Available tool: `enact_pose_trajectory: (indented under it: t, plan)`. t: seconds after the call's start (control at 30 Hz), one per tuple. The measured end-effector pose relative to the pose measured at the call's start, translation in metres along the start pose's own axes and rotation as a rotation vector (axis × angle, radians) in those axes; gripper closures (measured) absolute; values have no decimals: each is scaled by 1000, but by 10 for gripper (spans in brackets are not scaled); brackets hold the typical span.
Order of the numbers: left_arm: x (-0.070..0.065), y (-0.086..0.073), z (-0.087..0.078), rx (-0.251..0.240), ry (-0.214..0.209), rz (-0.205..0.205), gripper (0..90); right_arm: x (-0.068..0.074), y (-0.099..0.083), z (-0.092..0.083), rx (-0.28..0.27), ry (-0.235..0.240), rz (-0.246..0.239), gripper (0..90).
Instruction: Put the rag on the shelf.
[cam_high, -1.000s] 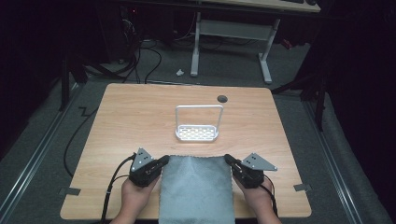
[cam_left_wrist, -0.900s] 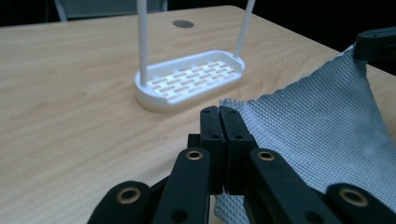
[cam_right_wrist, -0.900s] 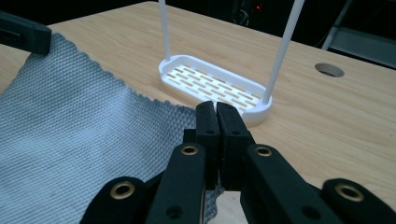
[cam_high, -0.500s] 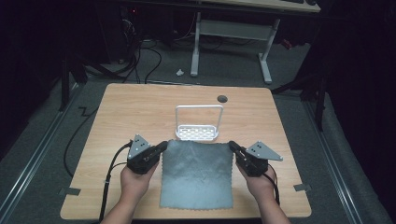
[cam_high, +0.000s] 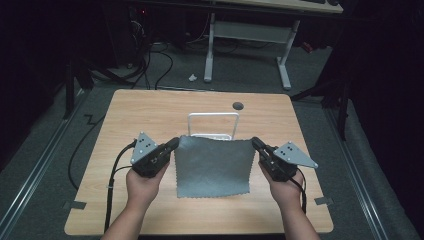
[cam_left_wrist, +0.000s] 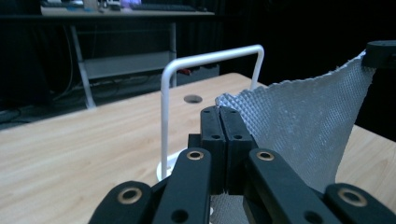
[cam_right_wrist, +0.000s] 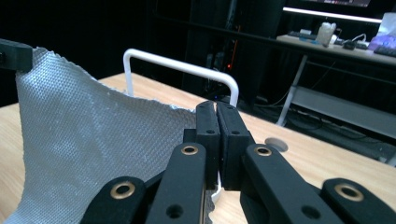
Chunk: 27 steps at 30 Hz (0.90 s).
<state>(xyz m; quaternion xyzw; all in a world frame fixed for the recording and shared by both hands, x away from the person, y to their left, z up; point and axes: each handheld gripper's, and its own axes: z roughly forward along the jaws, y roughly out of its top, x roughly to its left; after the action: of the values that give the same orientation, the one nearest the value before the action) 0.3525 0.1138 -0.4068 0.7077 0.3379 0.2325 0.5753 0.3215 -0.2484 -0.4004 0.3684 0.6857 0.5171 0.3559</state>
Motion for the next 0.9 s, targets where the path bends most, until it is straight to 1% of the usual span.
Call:
enact_pose_trajectory:
  t: [0.03,0.07,0.13,0.2,0.23,0.27,0.3,0.33,0.37,0.43,0.47,0.5,0.57,0.6,0.63,0.67,0.73,0.8,0.83,0.87,0.9]
  plan:
    - [0,0,0,0,0,0,892,0,0,0,0,0,0,893]
    - [0,5,-2,-13,4,4,892,0,5,0,-10,-2,1,893]
    - [1,10,-3,-27,5,8,893,-1,8,-1,-21,-4,-2,893]
    - [2,15,-4,-34,7,20,893,-2,13,-1,-32,-5,-4,893]
    - [2,15,-4,-34,7,20,893,-2,13,-1,-32,-5,-4,893]
    - [2,20,-5,-44,11,28,893,-2,17,-1,-40,-8,-4,895]
    - [2,20,-5,-44,11,28,893,-2,17,-1,-40,-8,-4,895]
    - [3,25,-5,-51,12,35,894,-4,22,-2,-49,-14,-7,896]
    - [3,25,-5,-51,12,35,894,-4,22,-2,-49,-14,-7,896]
    - [2,32,-3,-59,18,49,894,-6,28,-1,-56,-17,-5,897]
    - [2,32,-3,-59,18,49,894,-6,28,-1,-56,-17,-5,897]
    - [4,36,-2,-62,22,57,894,-9,34,0,-65,-21,0,897]
    - [7,44,0,-79,23,47,893,-11,39,2,-72,-24,2,897]
    - [7,44,0,-79,23,47,894,-11,39,2,-72,-24,2,897]
    - [9,47,3,-80,22,45,894,-15,45,6,-73,-30,4,897]
    - [11,49,5,-83,21,41,894,-15,45,6,-73,-30,4,897]
    - [17,57,12,-77,34,43,894,-19,51,12,-78,-33,20,897]
    - [18,59,15,-76,39,50,894,-21,53,15,-81,-36,18,897]
    - [21,64,20,-75,47,58,894,-25,57,20,-85,-37,21,898]
    - [21,64,20,-75,47,58,894,-27,58,23,-88,-38,28,898]
    - [25,69,25,-75,54,63,894,-29,59,26,-87,-38,27,898]
